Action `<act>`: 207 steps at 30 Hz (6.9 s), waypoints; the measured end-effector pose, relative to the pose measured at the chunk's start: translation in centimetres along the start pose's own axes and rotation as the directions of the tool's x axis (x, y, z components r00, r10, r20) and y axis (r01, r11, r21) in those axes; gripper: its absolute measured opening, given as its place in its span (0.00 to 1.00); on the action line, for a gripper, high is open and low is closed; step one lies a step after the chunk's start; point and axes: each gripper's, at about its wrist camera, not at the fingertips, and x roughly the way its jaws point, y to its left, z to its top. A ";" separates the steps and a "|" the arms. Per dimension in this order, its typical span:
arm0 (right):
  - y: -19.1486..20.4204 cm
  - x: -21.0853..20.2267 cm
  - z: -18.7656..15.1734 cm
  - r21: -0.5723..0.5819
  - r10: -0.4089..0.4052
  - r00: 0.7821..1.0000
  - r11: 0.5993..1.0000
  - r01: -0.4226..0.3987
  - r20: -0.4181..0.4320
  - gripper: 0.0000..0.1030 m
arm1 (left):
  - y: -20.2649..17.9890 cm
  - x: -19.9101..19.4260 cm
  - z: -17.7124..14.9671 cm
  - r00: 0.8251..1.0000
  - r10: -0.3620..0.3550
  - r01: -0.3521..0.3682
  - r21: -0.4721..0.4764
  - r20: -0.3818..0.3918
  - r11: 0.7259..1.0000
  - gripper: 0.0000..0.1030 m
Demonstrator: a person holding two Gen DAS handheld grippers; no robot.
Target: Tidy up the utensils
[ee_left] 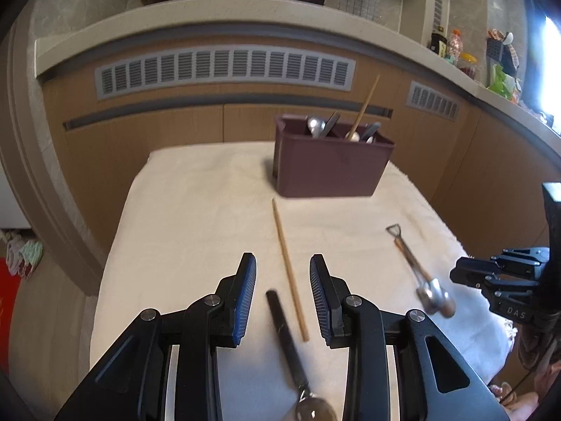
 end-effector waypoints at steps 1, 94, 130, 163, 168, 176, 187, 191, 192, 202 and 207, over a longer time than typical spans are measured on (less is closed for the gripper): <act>-0.2 0.6 -0.2 0.016 0.000 1.000 1.000 0.000 -0.008 0.22 | 0.2 0.2 -0.5 1.000 0.005 -0.005 -0.005 -0.015 1.000 0.32; 0.6 -3.3 4.4 -0.027 0.012 0.958 1.000 -0.005 0.285 0.21 | 1.1 -0.4 0.9 0.993 -0.119 0.120 -0.111 0.015 0.987 0.11; -2.4 -5.9 8.2 -0.042 0.000 0.955 0.999 0.013 0.297 0.06 | -4.1 4.6 7.9 0.991 -0.121 0.127 0.113 -0.056 0.985 0.13; -5.5 1.0 4.5 0.178 0.051 0.988 0.981 -0.077 0.145 0.05 | -5.9 13.7 3.1 0.942 -0.095 0.156 0.170 -0.321 0.973 0.47; -5.6 0.2 3.8 0.170 0.077 0.981 0.980 -0.107 0.177 0.05 | -7.7 17.6 4.2 0.889 -0.030 0.163 0.255 -0.457 0.953 0.21; -7.0 2.3 3.0 0.179 0.014 0.993 0.983 -0.036 0.119 0.34 | -7.9 17.0 4.1 0.908 0.002 0.114 0.250 -0.420 0.962 0.12; -5.6 7.1 5.7 0.183 -0.046 0.998 0.982 0.037 0.044 0.51 | -4.0 7.7 4.2 0.993 -0.108 0.108 -0.009 -0.052 0.994 0.12; -4.0 7.9 7.5 0.083 0.016 0.998 0.996 -0.020 0.055 0.26 | -2.8 6.8 4.2 0.992 -0.125 0.123 -0.045 -0.028 0.991 0.12; -3.7 8.2 7.8 0.065 0.038 0.998 0.997 -0.041 0.043 0.26 | -2.4 6.7 4.3 0.991 -0.130 0.128 -0.055 -0.022 0.990 0.12; -3.4 11.0 8.5 0.035 -0.011 0.999 0.999 0.013 -0.037 0.10 | -0.6 5.7 3.8 0.983 -0.180 0.183 -0.115 0.038 0.976 0.12; -3.4 5.5 7.2 0.083 0.033 0.997 0.996 -0.039 0.071 0.10 | -0.8 4.9 3.7 0.980 -0.191 0.196 -0.122 0.054 0.973 0.12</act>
